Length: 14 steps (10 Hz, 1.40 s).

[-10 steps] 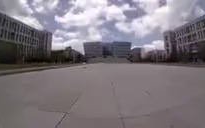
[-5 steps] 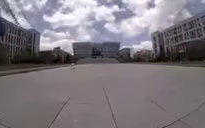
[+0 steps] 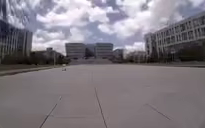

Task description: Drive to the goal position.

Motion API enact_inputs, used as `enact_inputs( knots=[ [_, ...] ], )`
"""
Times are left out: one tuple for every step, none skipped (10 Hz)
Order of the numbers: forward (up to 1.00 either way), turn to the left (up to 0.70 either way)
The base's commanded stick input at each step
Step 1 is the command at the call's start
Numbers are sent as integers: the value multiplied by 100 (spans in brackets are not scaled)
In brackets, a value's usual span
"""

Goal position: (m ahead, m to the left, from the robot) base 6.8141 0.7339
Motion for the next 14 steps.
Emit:
enact_inputs(
  knots=[
    [70, 0],
    [70, 0],
    [70, 0],
    [70, 0],
    [70, 0],
    [70, 0],
    [70, 0],
    [70, 0],
    [70, 0],
    [70, 0],
    [70, 0],
    [70, 0],
    [70, 0],
    [70, 0]
  ],
)
